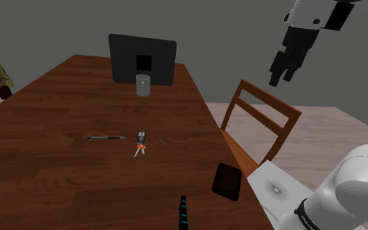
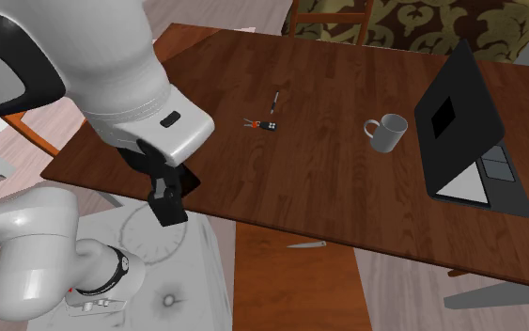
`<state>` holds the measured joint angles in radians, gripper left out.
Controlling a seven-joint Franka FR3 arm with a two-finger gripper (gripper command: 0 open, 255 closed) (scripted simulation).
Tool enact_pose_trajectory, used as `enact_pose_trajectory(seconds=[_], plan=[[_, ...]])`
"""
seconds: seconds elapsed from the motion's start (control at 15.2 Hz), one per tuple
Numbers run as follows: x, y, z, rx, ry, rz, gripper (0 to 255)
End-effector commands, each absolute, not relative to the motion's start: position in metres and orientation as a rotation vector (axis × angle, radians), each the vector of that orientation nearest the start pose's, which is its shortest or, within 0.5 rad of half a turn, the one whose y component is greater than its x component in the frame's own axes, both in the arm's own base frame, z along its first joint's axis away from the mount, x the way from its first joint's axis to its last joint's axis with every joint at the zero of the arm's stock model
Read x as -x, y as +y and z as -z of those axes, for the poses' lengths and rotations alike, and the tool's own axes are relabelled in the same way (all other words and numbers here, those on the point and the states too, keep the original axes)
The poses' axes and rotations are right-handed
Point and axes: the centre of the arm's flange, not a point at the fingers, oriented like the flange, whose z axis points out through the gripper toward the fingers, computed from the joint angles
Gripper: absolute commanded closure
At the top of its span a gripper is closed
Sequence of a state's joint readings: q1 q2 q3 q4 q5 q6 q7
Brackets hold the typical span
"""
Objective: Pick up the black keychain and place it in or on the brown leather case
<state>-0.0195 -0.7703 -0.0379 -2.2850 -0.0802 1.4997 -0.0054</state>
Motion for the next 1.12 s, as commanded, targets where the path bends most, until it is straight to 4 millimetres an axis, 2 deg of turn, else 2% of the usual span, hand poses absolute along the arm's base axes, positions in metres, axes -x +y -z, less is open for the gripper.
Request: enact_pose_trajectory(seconds=[0.0, 1.06], plan=[[-0.303, -0.031, -0.613, 3.194, 0.074, -0.027, 0], [-0.389, 0.129, -0.512, 3.168, 0.263, 0.016, 0]])
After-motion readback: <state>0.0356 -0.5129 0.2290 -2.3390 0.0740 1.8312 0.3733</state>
